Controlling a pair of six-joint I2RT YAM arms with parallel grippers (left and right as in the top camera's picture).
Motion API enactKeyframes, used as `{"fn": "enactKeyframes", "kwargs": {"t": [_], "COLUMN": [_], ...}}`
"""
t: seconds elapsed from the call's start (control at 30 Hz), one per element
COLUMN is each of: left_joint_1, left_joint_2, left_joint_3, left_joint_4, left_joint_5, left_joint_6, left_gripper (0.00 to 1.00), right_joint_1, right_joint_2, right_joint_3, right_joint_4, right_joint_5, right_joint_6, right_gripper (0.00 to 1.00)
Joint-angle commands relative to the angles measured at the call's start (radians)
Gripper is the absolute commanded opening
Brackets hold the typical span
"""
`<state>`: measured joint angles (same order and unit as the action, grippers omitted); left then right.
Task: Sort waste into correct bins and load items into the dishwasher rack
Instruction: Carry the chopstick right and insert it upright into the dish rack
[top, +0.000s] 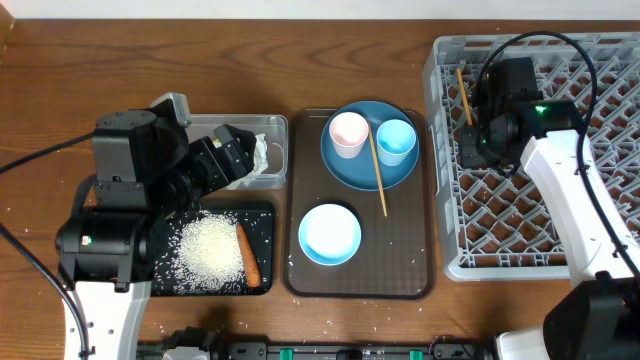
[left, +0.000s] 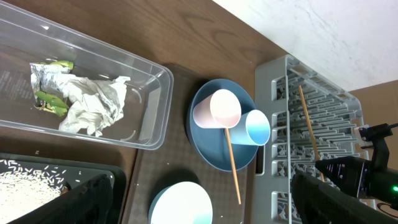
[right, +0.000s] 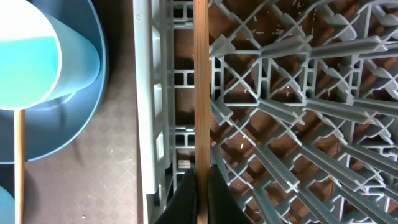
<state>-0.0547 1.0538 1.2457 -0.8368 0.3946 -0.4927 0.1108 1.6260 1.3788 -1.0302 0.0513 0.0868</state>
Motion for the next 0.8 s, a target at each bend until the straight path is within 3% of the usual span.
{"fn": "enactKeyframes", "kwargs": {"t": [0.0,0.77], "left_joint_1": [0.004,0.004], "left_joint_2": [-0.003,-0.003], "left_joint_3": [0.019,0.019], "left_joint_4": [0.001,0.001], "left_joint_5": [0.013,0.013], "left_joint_6": [0.013,0.013], "left_gripper": [0.94,0.94], "right_joint_1": [-0.005,-0.005], "right_joint_2": [0.009,0.009], "right_joint_3": [-0.010,-0.172], "right_joint_4": [0.000,0.103], "right_joint_5": [-0.009,-0.071], "right_joint_6": [-0.013,-0.013], "right_gripper": [0.01,0.01]}}
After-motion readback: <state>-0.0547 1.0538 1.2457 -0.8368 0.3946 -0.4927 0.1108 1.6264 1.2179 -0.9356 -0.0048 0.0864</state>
